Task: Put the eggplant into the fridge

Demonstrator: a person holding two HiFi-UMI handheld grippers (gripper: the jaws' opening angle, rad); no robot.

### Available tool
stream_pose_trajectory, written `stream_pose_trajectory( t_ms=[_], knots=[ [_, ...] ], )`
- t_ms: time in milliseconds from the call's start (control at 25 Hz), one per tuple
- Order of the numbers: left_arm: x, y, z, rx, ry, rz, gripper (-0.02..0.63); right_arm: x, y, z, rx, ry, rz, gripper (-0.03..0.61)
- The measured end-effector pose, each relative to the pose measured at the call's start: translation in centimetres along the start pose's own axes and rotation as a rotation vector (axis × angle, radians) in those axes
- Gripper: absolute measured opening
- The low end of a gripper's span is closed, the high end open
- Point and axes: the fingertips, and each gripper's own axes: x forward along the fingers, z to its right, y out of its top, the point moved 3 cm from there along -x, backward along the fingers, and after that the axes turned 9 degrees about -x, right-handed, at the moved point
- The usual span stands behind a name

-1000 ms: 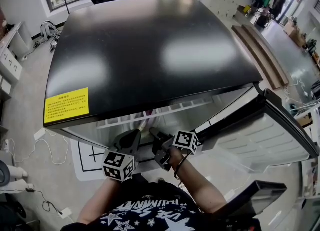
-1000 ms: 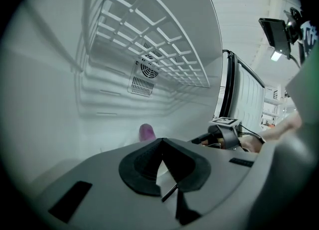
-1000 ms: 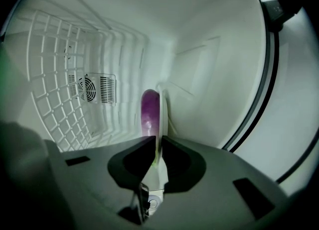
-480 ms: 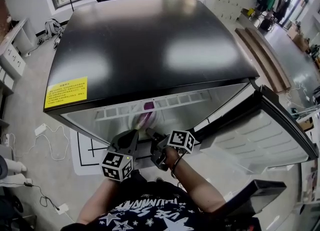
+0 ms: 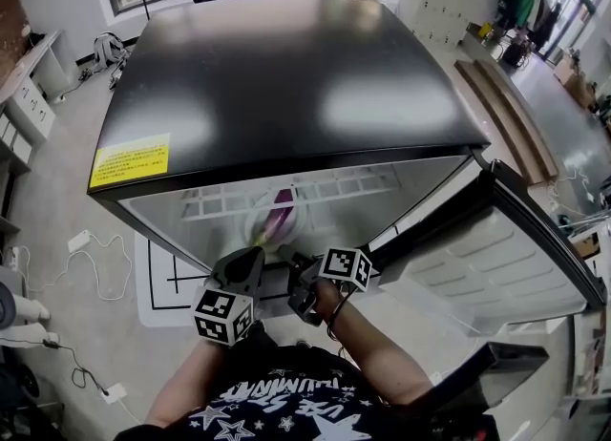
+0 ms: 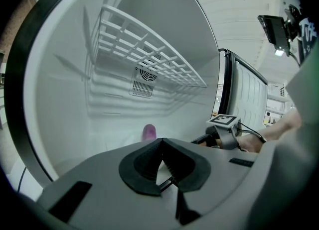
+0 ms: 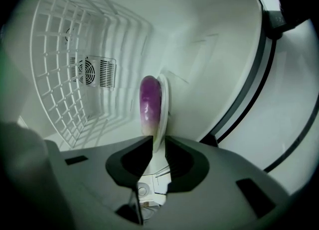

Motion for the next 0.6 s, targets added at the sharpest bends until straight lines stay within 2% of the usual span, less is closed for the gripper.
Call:
stream_pose_trajectory(
  t_ms=[600],
  knots=[
    [-0.77, 0.16, -0.35, -0.003, 0.038, 0.017, 0.009, 0.74, 0.21, -0.57, 0.001, 0.033, -0.012, 0.058]
  ],
)
